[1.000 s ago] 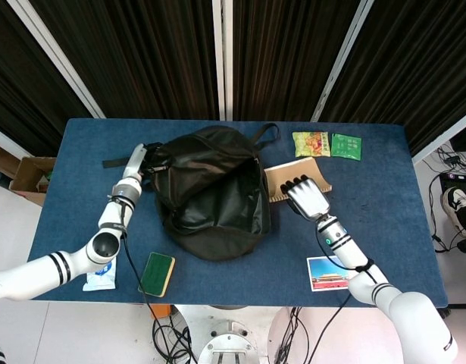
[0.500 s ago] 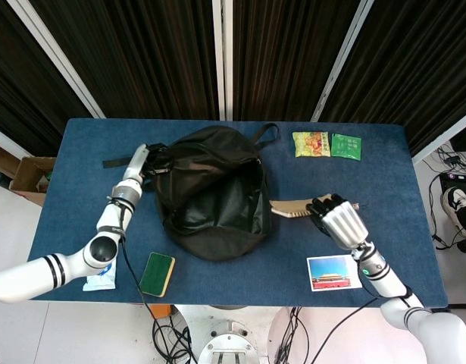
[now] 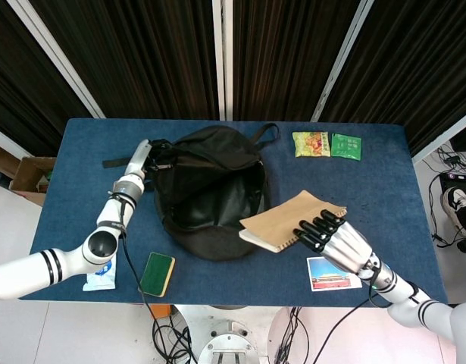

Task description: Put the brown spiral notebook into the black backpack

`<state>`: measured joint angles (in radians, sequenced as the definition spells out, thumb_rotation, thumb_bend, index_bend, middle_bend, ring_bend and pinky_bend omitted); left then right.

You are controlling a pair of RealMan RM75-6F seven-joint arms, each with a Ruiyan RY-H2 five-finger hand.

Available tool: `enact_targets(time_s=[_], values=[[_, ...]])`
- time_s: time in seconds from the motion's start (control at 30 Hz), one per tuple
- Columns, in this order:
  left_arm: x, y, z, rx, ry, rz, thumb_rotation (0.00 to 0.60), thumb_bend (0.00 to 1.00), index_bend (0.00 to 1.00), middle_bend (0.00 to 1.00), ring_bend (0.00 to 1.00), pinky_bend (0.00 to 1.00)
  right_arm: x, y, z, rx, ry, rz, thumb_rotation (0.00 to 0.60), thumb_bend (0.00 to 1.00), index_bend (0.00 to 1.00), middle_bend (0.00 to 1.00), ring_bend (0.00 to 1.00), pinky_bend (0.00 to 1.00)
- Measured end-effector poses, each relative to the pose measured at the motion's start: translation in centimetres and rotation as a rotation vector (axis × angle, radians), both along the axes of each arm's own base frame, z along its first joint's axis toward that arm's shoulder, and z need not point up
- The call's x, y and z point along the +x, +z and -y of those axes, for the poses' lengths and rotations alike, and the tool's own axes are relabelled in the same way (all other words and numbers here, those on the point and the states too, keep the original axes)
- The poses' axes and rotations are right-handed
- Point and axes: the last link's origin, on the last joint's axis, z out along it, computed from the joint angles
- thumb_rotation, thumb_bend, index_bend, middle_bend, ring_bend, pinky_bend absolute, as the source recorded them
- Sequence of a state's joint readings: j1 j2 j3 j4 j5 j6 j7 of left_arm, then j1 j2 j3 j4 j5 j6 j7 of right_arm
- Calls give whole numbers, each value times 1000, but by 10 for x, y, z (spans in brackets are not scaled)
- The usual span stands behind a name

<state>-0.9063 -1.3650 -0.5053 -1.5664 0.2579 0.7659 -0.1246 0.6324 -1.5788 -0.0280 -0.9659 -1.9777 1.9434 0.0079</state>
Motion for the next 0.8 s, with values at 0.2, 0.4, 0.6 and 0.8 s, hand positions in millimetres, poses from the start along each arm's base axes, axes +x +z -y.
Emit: enact_targets(time_s=[0.2,0.4,0.6,0.8], values=[[1,5,0,-8,3,9,600,479,630,625,506,314,48,-11,18,13,136,-35,600,647,923,840,762,765],[3,9,-1,-11,0,23,600,478,631,624,506,314,82,-38,34,53,185,-52,600,640,932,846,770,781],[6,12,-1,-42,0,76,600,478,630,624,505,315,93,-68,55,80,165,-81,600,628,937,848,773,792],[7,17,1,-72,-8,116,600,479,630,622,506,316,100,-103,74,101,109,-117,600,622,937,848,773,792]])
